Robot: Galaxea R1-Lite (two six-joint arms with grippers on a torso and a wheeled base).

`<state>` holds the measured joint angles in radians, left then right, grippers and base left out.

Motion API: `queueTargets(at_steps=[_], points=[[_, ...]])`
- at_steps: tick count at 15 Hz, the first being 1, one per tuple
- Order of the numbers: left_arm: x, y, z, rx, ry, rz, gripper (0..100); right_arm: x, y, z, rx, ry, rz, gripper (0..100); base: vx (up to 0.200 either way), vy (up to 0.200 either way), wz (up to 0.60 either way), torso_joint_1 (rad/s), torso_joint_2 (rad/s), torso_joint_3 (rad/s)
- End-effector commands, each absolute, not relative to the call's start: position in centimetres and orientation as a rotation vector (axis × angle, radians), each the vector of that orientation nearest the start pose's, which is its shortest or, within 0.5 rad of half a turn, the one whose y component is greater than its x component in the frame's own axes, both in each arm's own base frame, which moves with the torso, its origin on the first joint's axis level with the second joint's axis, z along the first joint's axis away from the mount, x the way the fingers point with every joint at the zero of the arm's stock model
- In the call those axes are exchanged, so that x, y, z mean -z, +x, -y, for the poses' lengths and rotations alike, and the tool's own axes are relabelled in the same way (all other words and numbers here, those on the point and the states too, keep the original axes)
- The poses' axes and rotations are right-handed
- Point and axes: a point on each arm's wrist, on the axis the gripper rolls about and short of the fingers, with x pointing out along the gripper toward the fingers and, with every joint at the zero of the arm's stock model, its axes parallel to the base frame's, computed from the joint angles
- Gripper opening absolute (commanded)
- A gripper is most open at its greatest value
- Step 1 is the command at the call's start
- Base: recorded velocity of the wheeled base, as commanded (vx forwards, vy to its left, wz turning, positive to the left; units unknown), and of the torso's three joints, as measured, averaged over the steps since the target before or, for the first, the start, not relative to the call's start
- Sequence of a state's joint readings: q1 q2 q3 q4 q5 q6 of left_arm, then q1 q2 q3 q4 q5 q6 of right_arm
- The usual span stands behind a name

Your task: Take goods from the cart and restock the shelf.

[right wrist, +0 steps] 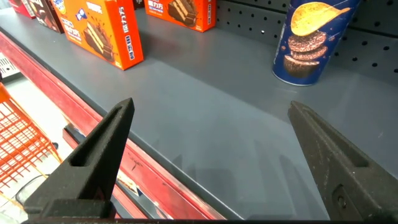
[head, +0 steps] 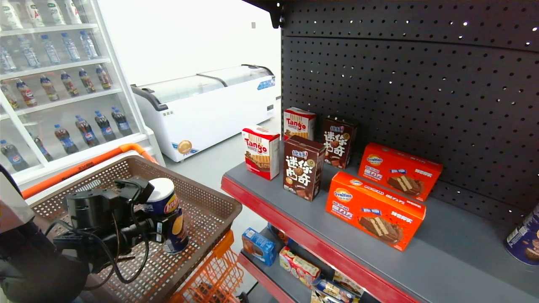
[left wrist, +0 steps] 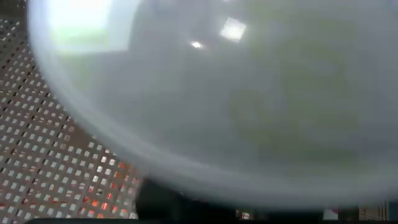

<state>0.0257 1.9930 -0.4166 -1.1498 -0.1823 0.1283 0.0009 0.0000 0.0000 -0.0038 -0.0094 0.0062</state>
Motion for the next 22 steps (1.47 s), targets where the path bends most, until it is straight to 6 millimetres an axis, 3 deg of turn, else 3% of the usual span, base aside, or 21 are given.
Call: queueTargets(at_steps=[1, 3, 6, 8, 10, 12, 13, 15, 17, 19, 22], points=[[-6.5, 29.1, -0.3, 0.179, 0.079, -0.382, 0, -7.6, -2.3, 0.0, 0.008, 0.006, 0.005, 100, 0.0, 0.0, 0.0, 0.0, 0.0, 0.0], [-8.1, 28.6, -0.5, 0.154, 0.076, -0.366, 0, -7.6, -2.3, 0.0, 0.009, 0.006, 0.005, 100, 0.0, 0.0, 0.0, 0.0, 0.0, 0.0], [-12.5, 27.7, -0.3, 0.142, 0.025, -0.37, 0, -7.6, -2.3, 0.0, 0.008, 0.006, 0.005, 100, 0.0, 0.0, 0.0, 0.0, 0.0, 0.0], [-16.5, 25.5, -0.2, 0.146, -0.006, -0.395, 0, -7.6, -2.3, 0.0, 0.008, 0.006, 0.005, 100, 0.0, 0.0, 0.0, 0.0, 0.0, 0.0], [-18.4, 22.9, -0.1, 0.176, -0.014, -0.41, 0, -7.6, -2.3, 0.0, 0.008, 0.006, 0.005, 100, 0.0, 0.0, 0.0, 0.0, 0.0, 0.0], [-19.9, 20.1, 0.2, 0.248, -0.031, -0.395, 0, -7.6, -2.3, 0.0, 0.008, 0.006, 0.005, 100, 0.0, 0.0, 0.0, 0.0, 0.0, 0.0], [-20.0, 19.8, 0.2, 0.251, -0.031, -0.394, 0, -7.6, -2.3, 0.0, 0.008, 0.006, 0.005, 100, 0.0, 0.0, 0.0, 0.0, 0.0, 0.0], [-20.6, 16.1, 0.3, 0.249, -0.036, -0.378, 0, -7.6, -2.3, 0.0, 0.008, 0.006, 0.005, 100, 0.0, 0.0, 0.0, 0.0, 0.0, 0.0], [-20.7, 14.0, 0.3, 0.257, -0.033, -0.34, 0, -7.6, -2.3, 0.0, 0.009, 0.006, 0.005, 100, 0.0, 0.0, 0.0, 0.0, 0.0, 0.0], [-20.8, 12.1, 0.4, 0.261, -0.032, -0.323, 0, -7.6, -2.3, 0.0, 0.008, 0.006, 0.005, 100, 0.0, 0.0, 0.0, 0.0, 0.0, 0.0], [-21.4, 11.2, 0.5, 0.265, -0.02, -0.259, 0, -7.6, -2.3, 0.0, 0.008, 0.006, 0.005, 100, 0.0, 0.0, 0.0, 0.0, 0.0, 0.0]])
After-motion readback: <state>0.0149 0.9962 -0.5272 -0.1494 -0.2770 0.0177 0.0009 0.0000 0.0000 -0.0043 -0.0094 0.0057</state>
